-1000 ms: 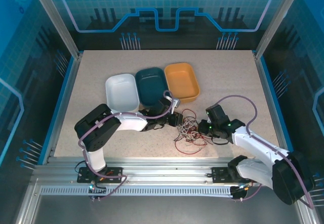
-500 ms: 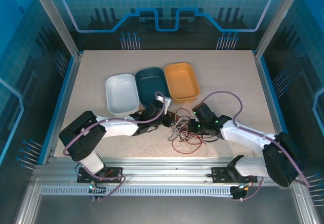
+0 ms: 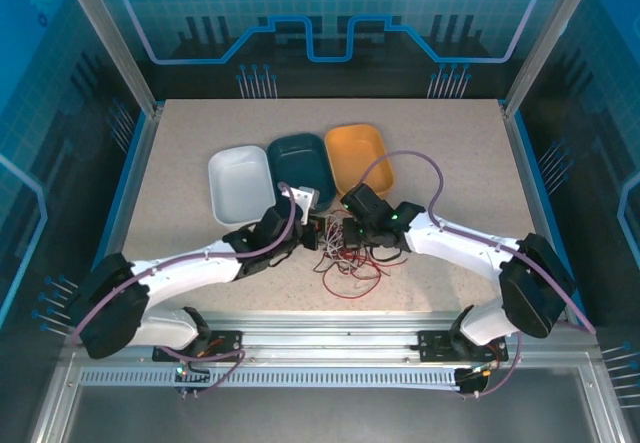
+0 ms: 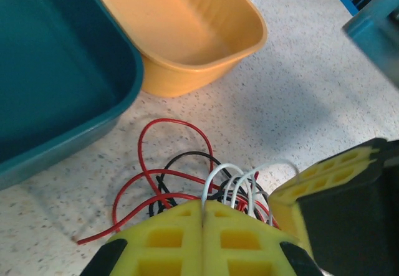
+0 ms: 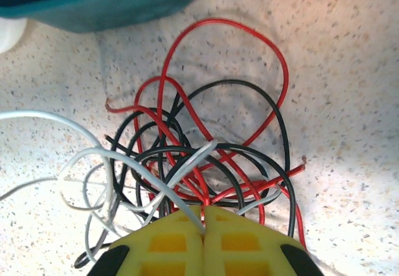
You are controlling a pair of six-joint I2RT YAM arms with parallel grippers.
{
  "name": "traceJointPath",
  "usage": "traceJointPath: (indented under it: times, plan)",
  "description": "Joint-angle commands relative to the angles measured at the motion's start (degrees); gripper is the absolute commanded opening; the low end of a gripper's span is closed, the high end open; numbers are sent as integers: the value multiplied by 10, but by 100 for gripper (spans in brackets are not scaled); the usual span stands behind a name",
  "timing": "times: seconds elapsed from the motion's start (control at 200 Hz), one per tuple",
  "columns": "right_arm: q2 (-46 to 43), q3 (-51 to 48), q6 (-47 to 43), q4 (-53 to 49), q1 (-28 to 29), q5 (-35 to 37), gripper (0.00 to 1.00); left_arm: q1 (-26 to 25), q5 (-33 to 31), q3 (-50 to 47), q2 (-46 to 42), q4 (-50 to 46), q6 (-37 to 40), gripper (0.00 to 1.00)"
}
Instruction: Untangle the cables
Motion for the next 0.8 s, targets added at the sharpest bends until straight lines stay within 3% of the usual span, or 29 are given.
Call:
traceJointPath:
  times: [0.0, 0.535, 0.795]
  plan:
    - [-22, 17, -13, -85, 13, 59, 0, -3, -44, -15, -32, -42, 11, 0]
    - [-191, -8, -14, -68, 15, 89, 0, -3, -68, -18, 6, -51, -11, 0]
    - [-223, 10, -51, -6, 16, 56, 0, -3, -75, -23, 18, -59, -15, 0]
